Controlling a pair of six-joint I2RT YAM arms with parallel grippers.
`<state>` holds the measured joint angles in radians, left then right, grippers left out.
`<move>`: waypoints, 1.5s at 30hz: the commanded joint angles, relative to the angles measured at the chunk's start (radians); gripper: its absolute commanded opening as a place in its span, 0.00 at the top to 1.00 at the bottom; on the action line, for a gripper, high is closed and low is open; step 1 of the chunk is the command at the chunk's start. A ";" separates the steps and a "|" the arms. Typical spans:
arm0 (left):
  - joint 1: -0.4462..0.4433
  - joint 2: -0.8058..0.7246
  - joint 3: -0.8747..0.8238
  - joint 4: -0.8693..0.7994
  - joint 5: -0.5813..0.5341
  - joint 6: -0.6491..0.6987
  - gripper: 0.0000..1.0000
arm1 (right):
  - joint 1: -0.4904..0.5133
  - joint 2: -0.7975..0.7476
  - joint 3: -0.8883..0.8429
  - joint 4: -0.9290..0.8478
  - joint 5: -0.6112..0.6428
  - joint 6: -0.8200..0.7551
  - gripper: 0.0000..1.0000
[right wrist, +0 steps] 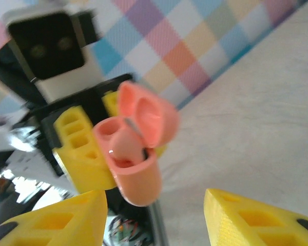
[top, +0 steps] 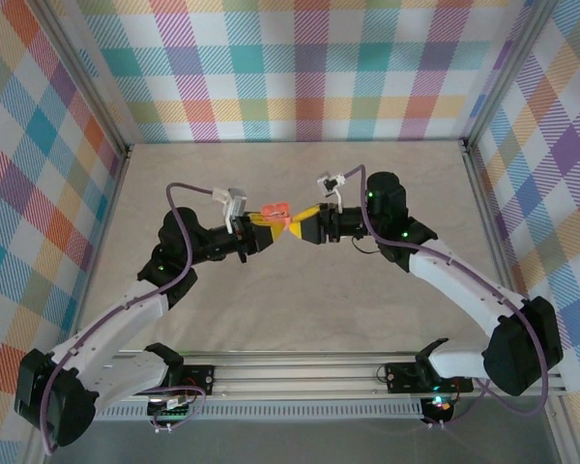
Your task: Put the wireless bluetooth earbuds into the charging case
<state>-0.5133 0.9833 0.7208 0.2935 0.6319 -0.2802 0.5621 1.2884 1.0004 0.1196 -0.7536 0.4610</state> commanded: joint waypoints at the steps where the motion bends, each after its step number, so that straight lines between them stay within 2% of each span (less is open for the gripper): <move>1: -0.005 -0.081 0.020 -0.237 -0.197 0.134 1.00 | -0.008 0.038 0.079 -0.155 0.256 -0.015 0.46; 5: -0.004 -0.167 -0.002 -0.400 -0.362 0.182 1.00 | 0.004 0.197 0.239 -0.326 0.374 -0.039 0.48; 10: -0.004 -0.289 -0.042 -0.493 -0.477 0.196 1.00 | 0.048 0.477 0.504 -0.455 0.428 -0.097 0.52; 16: -0.004 -0.406 -0.043 -0.633 -0.535 0.236 1.00 | 0.109 0.865 0.924 -0.635 0.539 -0.137 0.54; 22: -0.004 -0.467 -0.038 -0.689 -0.554 0.258 1.00 | 0.144 1.221 1.394 -0.776 0.532 -0.135 0.57; 26: -0.002 -0.471 -0.037 -0.690 -0.548 0.268 1.00 | 0.153 1.350 1.534 -0.693 0.512 -0.061 0.56; 32: -0.002 -0.468 -0.037 -0.684 -0.528 0.279 1.00 | 0.157 1.439 1.552 -0.427 0.516 0.091 0.50; 37: -0.002 -0.473 -0.039 -0.689 -0.518 0.282 1.00 | 0.160 1.545 1.671 -0.338 0.541 0.183 0.48; 45: -0.002 -0.482 -0.043 -0.682 -0.510 0.285 1.00 | 0.169 1.632 1.702 -0.159 0.608 0.316 0.38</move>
<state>-0.5133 0.5140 0.6811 -0.3923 0.1047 -0.0090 0.7219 2.8864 2.6530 -0.1490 -0.1795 0.7013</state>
